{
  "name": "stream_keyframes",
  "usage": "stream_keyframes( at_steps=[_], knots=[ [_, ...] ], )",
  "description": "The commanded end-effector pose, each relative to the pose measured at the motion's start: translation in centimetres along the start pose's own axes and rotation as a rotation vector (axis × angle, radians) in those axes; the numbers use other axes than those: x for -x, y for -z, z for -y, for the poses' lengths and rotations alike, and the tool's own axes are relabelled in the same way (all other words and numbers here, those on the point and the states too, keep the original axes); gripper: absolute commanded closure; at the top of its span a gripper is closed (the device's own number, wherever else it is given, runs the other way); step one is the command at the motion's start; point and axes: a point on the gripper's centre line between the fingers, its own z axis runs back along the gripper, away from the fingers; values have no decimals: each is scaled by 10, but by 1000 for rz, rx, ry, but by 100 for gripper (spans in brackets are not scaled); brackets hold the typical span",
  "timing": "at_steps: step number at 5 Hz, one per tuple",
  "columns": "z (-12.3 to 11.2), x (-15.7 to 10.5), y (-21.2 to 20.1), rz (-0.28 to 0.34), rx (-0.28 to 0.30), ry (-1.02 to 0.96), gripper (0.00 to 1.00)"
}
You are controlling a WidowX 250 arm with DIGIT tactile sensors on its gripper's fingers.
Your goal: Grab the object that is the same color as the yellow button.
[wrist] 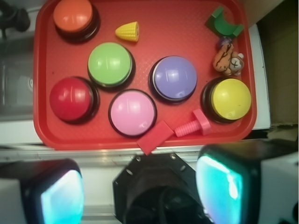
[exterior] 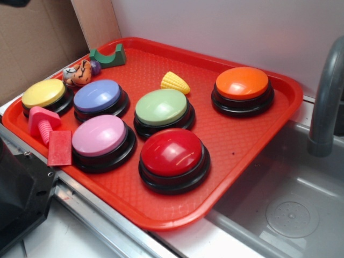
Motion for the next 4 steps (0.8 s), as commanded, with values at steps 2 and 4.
stream_keyframes(
  at_steps=[2,4],
  knots=[
    [-1,-72,39,-14,8,-471,0],
    [-4,-116,75,55,29,-767,0]
  ],
)
